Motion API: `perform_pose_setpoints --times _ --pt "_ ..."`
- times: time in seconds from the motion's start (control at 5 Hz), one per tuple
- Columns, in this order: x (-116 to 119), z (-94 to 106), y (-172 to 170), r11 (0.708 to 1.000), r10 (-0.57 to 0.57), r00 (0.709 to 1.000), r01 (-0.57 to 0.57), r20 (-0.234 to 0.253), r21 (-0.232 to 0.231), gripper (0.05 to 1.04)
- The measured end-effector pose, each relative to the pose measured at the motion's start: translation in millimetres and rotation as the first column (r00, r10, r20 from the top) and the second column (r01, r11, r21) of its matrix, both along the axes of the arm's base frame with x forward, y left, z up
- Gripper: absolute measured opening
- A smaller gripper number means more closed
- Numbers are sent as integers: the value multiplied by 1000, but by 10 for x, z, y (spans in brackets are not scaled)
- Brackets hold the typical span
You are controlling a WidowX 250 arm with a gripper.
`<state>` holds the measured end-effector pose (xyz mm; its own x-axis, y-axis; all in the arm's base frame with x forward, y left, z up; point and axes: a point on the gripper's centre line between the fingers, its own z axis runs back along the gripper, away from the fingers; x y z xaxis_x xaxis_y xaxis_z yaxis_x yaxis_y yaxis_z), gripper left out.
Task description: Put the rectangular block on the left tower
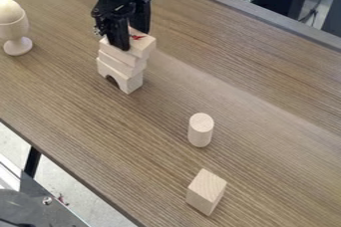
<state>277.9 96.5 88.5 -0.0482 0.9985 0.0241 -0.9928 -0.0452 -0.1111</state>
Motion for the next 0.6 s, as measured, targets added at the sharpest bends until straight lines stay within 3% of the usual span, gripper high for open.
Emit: perform_pose_setpoints --times 0.6 --pt "50 -23 39 1000 2 1000 -2 -3 1 554"
